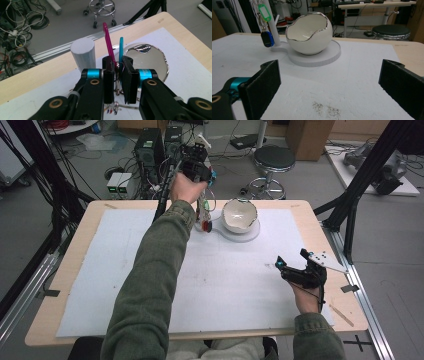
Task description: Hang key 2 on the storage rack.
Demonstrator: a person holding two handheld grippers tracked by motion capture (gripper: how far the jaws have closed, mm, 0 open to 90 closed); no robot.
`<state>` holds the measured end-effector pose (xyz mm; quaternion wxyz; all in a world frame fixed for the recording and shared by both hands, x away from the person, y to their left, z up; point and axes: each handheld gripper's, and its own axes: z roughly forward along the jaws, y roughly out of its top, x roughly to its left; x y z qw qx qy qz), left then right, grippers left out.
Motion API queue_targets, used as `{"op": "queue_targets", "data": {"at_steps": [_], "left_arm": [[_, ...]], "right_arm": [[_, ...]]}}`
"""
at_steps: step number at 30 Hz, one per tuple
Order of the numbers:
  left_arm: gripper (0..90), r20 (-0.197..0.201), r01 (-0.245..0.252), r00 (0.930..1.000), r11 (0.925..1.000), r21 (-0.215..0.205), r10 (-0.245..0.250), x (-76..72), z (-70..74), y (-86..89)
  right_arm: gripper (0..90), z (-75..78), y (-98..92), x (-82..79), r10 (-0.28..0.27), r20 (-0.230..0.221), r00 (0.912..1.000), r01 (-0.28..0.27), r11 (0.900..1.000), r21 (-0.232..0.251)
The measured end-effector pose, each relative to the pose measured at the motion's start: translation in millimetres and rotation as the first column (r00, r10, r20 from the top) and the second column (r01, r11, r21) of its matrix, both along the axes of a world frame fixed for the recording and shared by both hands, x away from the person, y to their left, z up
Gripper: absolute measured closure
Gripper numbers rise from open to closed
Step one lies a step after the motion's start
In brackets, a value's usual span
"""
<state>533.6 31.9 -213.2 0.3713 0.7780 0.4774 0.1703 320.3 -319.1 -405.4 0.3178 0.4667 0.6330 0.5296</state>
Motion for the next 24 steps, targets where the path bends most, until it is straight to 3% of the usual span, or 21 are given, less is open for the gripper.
{"op": "queue_targets", "data": {"at_steps": [1,3,8,13,18,21,24], "left_arm": [[77.9,0.001,0.006,1.0000,0.9997,-0.023,-0.006,-0.5,0.4,1.2],[67.6,0.005,0.032,0.9995,0.9928,-0.116,-0.032,-2.7,1.9,6.7],[53.0,0.005,0.080,0.9967,0.9799,-0.182,-0.081,-7.4,2.6,14.0],[44.1,0.031,0.107,0.9942,0.9716,-0.211,-0.103,-12.3,3.2,22.3],[37.9,0.043,0.117,0.9929,0.9737,-0.196,-0.110,-17.2,5.8,27.3],[33.1,0.063,0.098,0.9942,0.9746,-0.201,-0.087,-21.5,7.8,29.3],[25.5,0.054,0.094,0.9949,0.9765,-0.194,-0.086,-23.5,5.8,32.6]], "right_arm": [[3.1,0.0,0.0,0.0,0.004,0.001,1.0000,-0.004,1.000,-0.002],[3.1,-0.1,0.0,0.0,0.004,0.003,1.0000,-0.004,1.000,-0.005],[3.1,0.1,0.9,-0.2,0.006,-0.002,1.0000,-0.006,1.000,-0.001],[3.1,0.0,2.1,-0.1,0.007,-0.003,1.0000,-0.007,1.000,-0.005],[3.1,-0.3,3.6,-0.1,0.013,-0.006,0.9999,-0.013,1.000,-0.010],[3.1,-0.2,3.5,-0.1,0.012,-0.006,0.9999,-0.012,1.000,-0.010],[3.1,0.0,2.7,-0.5,0.009,-0.004,0.9999,-0.009,1.000,-0.007]]}}
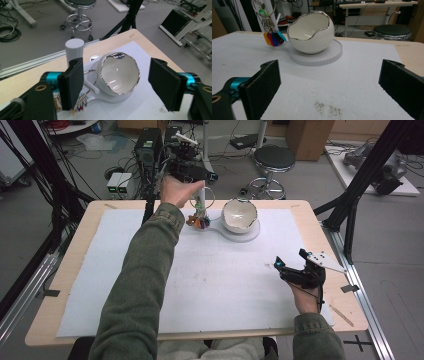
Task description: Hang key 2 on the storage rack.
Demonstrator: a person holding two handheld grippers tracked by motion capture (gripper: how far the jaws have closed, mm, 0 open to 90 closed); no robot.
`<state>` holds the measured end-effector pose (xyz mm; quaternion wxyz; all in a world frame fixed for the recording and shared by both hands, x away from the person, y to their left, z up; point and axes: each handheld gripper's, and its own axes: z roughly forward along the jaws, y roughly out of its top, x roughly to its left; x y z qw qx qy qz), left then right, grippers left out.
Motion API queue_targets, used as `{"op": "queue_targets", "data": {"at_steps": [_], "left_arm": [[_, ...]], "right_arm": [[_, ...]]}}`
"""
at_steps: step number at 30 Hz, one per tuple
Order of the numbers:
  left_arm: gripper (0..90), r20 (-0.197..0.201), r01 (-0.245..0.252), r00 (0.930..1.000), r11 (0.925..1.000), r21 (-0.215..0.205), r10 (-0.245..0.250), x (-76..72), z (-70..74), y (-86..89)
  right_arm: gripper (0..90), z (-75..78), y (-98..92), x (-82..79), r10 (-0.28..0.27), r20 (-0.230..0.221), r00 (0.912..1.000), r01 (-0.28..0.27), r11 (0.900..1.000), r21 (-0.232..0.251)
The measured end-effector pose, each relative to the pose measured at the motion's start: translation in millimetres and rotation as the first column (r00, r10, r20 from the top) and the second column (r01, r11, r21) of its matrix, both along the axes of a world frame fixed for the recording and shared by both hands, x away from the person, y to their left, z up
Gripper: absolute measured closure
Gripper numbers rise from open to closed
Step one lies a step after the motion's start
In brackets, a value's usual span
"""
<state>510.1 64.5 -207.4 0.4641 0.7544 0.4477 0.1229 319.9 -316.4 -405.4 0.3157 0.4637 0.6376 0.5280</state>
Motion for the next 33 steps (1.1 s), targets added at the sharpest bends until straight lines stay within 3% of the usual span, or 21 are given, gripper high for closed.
{"op": "queue_targets", "data": {"at_steps": [9,16,26,33], "left_arm": [[4.1,0.008,-0.050,0.9987,0.9987,-0.009,0.050,-7.6,-8.3,17.0],[1.7,0.013,-0.025,0.9996,0.9995,-0.017,0.025,-15.4,-14.9,31.5],[1.7,0.027,-0.037,0.9989,0.9993,-0.008,0.037,-26.8,-24.6,46.6],[1.6,0.026,-0.049,0.9984,0.9982,-0.035,0.050,-34.2,-34.7,61.5]], "right_arm": [[3.1,-0.1,0.7,0.2,0.002,0.000,1.0000,-0.002,1.000,-0.004],[3.1,0.1,0.6,0.0,0.000,0.003,1.0000,0.000,1.000,-0.005],[3.1,0.3,2.1,0.2,0.001,0.000,1.0000,-0.001,1.000,-0.007],[3.1,0.3,2.0,0.1,0.001,0.000,1.0000,-0.001,1.000,-0.008]]}}
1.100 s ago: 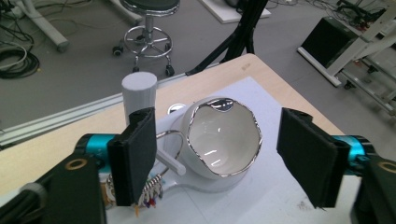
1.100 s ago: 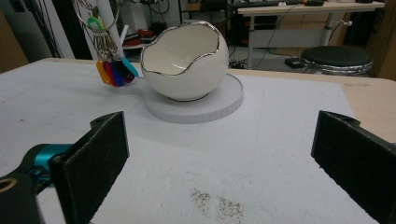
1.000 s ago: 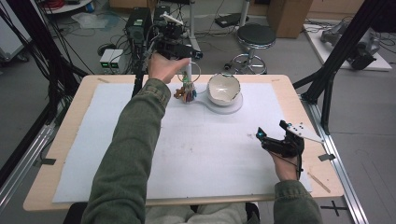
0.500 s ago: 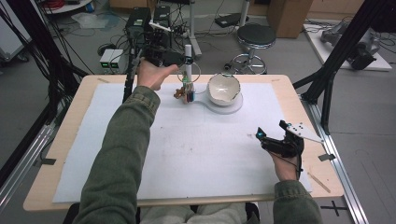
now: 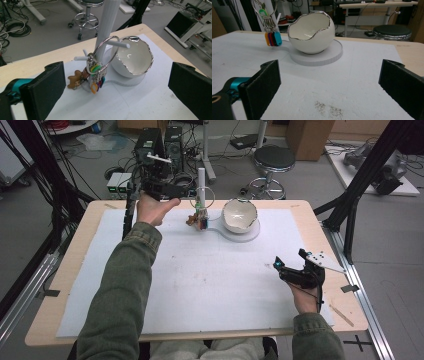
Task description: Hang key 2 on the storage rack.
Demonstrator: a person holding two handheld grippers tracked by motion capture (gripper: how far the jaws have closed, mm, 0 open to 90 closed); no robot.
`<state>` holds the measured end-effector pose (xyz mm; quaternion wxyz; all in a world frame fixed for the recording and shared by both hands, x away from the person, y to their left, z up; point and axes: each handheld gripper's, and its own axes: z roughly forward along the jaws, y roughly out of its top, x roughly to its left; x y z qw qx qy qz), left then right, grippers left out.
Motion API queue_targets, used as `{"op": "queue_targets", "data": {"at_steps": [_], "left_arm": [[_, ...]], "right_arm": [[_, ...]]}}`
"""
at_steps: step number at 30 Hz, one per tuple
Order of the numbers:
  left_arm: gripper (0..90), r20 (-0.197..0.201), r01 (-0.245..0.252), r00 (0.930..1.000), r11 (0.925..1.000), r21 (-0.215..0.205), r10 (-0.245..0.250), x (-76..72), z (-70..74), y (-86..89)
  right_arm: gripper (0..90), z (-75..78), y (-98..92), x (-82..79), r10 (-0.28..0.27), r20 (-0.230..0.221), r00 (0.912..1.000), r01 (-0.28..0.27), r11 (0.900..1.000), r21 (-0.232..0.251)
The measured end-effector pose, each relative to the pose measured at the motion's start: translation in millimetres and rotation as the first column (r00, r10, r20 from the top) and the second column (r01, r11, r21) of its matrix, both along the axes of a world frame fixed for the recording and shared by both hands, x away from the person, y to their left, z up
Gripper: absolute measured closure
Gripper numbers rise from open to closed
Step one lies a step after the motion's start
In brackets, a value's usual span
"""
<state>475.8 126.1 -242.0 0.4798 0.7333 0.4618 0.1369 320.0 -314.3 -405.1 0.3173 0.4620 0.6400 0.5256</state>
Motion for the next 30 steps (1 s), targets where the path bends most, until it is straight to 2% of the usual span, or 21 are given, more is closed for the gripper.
{"op": "queue_targets", "data": {"at_steps": [12,16,25,30], "left_arm": [[1.7,-0.021,-0.019,0.9996,0.9997,-0.014,0.018,-12.6,-16.8,23.1],[1.7,-0.027,-0.012,0.9996,0.9975,-0.069,0.011,-17.4,-23.5,31.7],[1.6,-0.040,-0.042,0.9984,0.9963,-0.075,0.039,-26.7,-38.8,46.6],[1.7,-0.051,-0.045,0.9978,0.9976,-0.052,0.042,-32.8,-49.1,51.8]], "right_arm": [[3.1,0.0,0.0,0.2,-0.001,-0.001,1.0000,0.001,1.000,-0.001],[3.1,0.0,0.2,0.1,-0.001,0.000,1.0000,0.001,1.000,-0.002],[3.1,-0.1,0.8,0.5,0.001,-0.002,1.0000,-0.001,1.000,-0.003],[3.1,-0.1,0.8,0.6,0.001,-0.002,1.0000,-0.001,1.000,-0.004]]}}
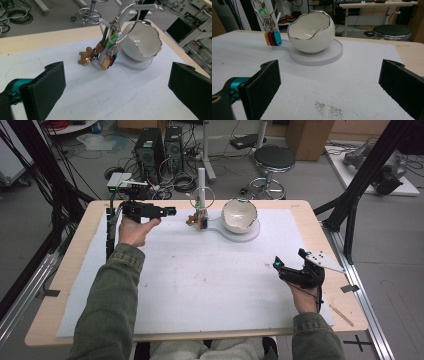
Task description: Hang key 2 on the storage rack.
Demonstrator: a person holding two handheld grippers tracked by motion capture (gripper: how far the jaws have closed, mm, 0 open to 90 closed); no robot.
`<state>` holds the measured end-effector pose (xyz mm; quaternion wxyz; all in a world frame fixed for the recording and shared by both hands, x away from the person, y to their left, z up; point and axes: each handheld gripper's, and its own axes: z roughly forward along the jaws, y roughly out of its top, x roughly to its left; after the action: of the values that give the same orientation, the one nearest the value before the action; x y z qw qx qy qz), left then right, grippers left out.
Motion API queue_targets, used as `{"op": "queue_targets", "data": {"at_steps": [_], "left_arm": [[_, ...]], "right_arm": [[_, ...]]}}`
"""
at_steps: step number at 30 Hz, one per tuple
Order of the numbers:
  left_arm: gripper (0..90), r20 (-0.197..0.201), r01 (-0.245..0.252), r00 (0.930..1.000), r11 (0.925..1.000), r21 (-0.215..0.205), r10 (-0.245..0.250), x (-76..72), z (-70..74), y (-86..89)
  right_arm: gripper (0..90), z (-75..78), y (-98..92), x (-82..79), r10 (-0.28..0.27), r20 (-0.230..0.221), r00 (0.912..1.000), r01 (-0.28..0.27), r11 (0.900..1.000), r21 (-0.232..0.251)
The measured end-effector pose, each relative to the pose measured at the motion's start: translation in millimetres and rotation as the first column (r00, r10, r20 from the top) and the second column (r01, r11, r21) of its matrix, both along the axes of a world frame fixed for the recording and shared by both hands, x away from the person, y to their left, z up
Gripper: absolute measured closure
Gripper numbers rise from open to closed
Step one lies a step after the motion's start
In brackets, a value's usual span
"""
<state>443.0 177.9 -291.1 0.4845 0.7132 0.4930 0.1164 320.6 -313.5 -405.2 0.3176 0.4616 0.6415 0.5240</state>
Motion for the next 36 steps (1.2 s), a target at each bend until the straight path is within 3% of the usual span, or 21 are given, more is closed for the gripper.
{"op": "queue_targets", "data": {"at_steps": [6,20,29,36], "left_arm": [[1.7,-0.023,0.003,0.9997,0.9997,0.024,-0.002,-6.0,-10.8,3.0],[1.7,-0.017,-0.018,0.9997,0.9994,0.029,0.018,-21.8,-17.6,15.1],[1.6,0.017,-0.060,0.9980,0.9982,-0.004,0.060,-38.9,-29.4,31.6],[1.7,0.012,-0.104,0.9944,0.9940,-0.032,0.105,-50.6,-43.0,49.5]], "right_arm": [[3.0,-0.1,0.1,0.4,-0.002,-0.001,1.0000,0.002,1.000,-0.001],[3.1,-0.1,0.3,0.5,0.001,0.002,1.0000,-0.001,1.000,-0.003],[3.1,-0.1,0.6,0.6,-0.001,0.001,1.0000,0.001,1.000,-0.006],[3.1,-0.2,1.3,0.5,0.000,-0.003,1.0000,0.000,1.000,-0.003]]}}
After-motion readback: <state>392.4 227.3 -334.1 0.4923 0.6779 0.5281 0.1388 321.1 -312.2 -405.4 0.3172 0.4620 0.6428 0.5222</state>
